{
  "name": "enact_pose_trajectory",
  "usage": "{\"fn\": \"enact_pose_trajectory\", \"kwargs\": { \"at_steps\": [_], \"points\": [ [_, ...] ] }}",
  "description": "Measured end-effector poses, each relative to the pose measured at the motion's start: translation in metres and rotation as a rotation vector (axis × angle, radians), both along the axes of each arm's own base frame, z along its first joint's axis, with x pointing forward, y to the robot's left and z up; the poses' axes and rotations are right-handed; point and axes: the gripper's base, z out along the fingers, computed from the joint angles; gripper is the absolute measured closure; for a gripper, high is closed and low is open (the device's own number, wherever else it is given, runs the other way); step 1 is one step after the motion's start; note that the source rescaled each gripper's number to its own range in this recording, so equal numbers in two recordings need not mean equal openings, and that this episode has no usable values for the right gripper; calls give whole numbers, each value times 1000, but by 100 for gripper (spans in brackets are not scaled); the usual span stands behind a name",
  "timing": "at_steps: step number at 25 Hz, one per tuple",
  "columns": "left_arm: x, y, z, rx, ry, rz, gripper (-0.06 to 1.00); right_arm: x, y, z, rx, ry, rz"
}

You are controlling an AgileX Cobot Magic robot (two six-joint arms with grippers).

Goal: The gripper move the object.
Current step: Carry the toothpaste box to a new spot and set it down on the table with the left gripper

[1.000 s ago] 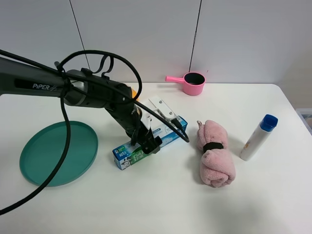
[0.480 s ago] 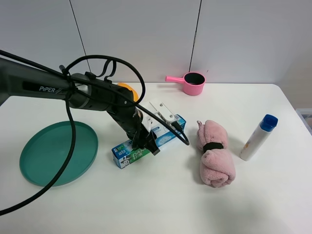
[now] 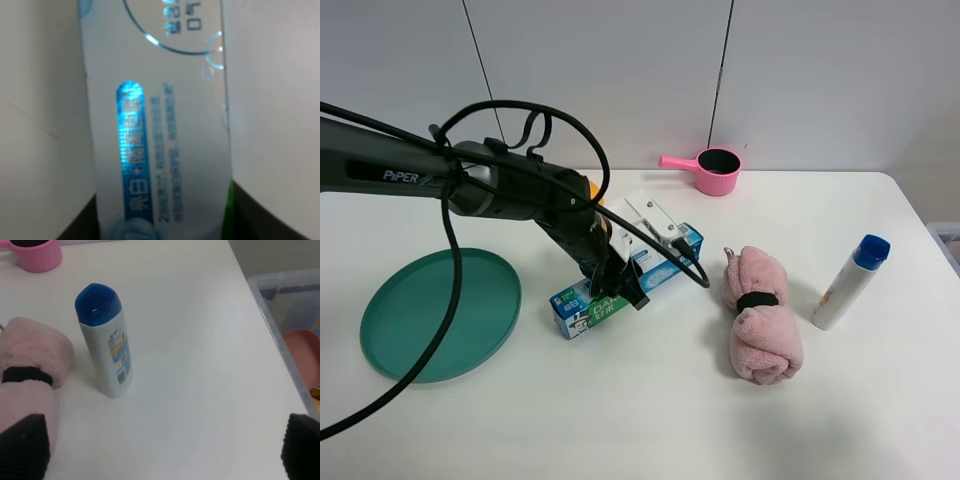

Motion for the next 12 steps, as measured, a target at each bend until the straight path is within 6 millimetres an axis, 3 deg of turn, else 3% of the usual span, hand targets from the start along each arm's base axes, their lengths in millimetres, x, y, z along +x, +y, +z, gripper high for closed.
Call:
{"fn": "enact_pose_trajectory", "kwargs": {
  "at_steps": [6, 12],
  "points": [
    [0, 7, 30, 56, -107, -97, 93, 0, 0, 0, 0, 0, 0],
    [8, 39, 47, 270, -175, -200, 93, 0, 0, 0, 0, 0, 0]
  ]
}}
